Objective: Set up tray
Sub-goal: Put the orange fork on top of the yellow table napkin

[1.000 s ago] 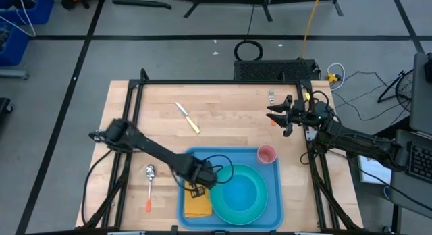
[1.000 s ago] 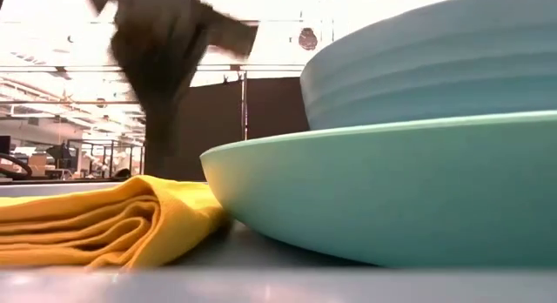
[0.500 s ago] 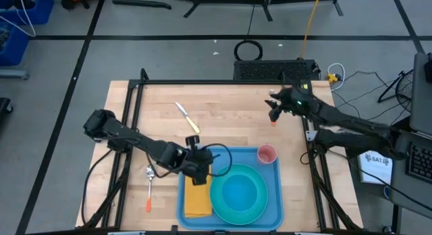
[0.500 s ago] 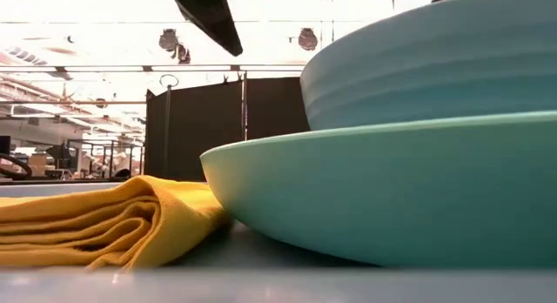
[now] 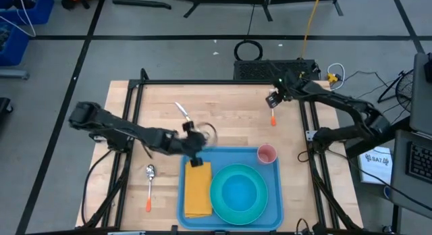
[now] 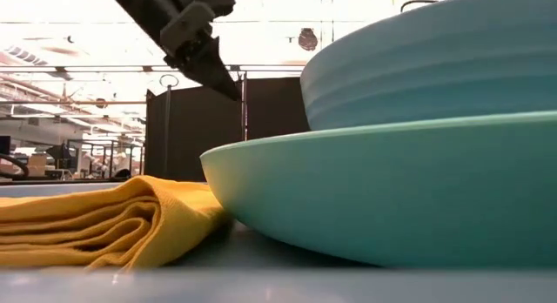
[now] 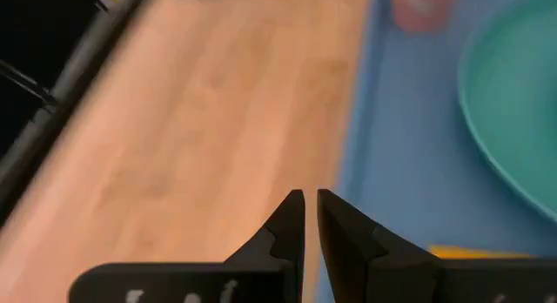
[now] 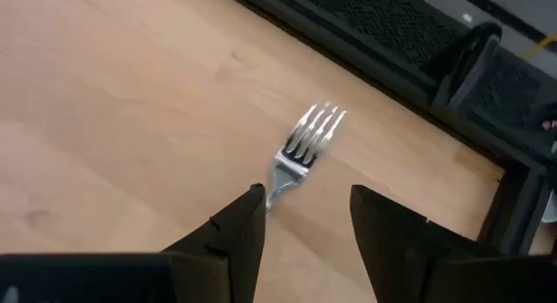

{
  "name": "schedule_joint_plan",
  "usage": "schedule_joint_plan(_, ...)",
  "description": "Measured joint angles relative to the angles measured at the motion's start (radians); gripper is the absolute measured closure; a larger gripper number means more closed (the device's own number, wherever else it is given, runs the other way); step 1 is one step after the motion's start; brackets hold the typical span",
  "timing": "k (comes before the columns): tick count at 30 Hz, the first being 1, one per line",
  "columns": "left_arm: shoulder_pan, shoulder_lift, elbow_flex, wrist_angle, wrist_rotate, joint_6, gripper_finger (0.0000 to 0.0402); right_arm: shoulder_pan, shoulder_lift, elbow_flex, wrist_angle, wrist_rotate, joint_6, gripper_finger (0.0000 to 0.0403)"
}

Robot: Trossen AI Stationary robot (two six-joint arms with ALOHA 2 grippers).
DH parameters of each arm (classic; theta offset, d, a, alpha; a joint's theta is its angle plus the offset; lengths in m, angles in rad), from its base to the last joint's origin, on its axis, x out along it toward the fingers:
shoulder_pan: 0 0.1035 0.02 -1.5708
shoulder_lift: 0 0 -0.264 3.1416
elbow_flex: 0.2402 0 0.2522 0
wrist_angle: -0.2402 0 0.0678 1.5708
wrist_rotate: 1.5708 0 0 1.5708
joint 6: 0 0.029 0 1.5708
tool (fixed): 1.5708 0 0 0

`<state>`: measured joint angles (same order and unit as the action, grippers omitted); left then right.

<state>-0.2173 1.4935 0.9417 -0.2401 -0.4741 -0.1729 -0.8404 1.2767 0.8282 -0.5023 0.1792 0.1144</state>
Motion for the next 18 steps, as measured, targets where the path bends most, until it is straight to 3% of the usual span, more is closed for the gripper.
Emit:
schedule_joint_plan(3,0.044,-0.127,-0.132,0.167,0.012,0.022,0.0364,-0.022,0.045,0.001,-0.010,-0.052,0.018,0.0243)
schedule_joint_plan(10,0.123,-0.332,-0.356,0.525,0.196,0.124,0.0364,-0.022,0.171,0.001,-0.015,-0.078,0.056,0.0243)
schedule_joint_plan(18,0.166,-0.374,-0.420,0.533,0.225,0.120,0.0364,-0.015,0.229,-0.001,-0.021,-0.092,0.117,0.0243)
